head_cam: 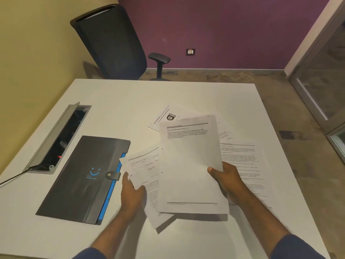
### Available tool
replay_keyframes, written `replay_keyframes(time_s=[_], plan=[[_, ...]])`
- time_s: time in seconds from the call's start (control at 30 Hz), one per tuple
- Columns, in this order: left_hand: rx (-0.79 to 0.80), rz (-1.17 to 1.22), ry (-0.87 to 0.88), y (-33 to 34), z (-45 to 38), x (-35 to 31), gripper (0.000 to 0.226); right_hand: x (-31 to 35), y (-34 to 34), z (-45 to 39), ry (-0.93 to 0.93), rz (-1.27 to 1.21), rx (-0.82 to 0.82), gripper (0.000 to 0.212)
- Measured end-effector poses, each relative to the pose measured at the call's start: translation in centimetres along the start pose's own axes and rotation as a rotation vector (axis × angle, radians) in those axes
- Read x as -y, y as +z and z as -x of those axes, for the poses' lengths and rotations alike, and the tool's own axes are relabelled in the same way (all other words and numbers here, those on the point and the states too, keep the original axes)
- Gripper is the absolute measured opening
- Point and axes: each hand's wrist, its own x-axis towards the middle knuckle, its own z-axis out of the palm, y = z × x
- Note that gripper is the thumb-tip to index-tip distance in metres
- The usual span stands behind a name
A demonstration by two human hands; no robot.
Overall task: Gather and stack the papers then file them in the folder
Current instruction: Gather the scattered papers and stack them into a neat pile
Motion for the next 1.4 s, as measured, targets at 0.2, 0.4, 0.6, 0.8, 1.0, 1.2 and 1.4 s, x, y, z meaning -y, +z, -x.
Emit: replay_keyframes(time_s=[0.2, 0.4, 0.6, 0.8, 1.0, 1.2, 1.4], plan=[[0.164, 0.19, -0.017, -2.4, 0.2, -2.3, 0.079, -0.1, 1.2, -0.5, 0.09, -0.163, 0.133, 0.024], [0.4, 0.359, -0.053, -3.0, 0.6, -5.7, 0.057, -1.0, 4.3, -0.2, 0.187, -0.197, 0.164, 0.021], [0.443, 0.601, -0.324, -3.4, 0.2, -5.6, 0.022, -1.7, 6.1, 0.3, 0.27, -0.198, 0.219, 0.023], [0.471, 0.418, -0.327, -2.6, -0.2, -6.0, 0.044, -1.9, 6.1, 0.6, 0.254, -0.181, 0.267, 0.021], [0.466, 0.145, -0.253, -2.1, -1.1, -6.4, 0.04, -1.8, 5.2, 0.1, 0.012, -0.049, 0.079, 0.059], [0.223, -0.019, -0.171, 0.4, -0.3, -5.3, 0.037, -1.6, 5.3, -0.4, -0.004, -0.032, 0.148, 0.058], [0.046, 0.033, -0.304, -0.3, -0.7, -3.2, 0.039, -2.5, 3.1, -1.4, -0.052, 0.414, -0.16, 0.035]])
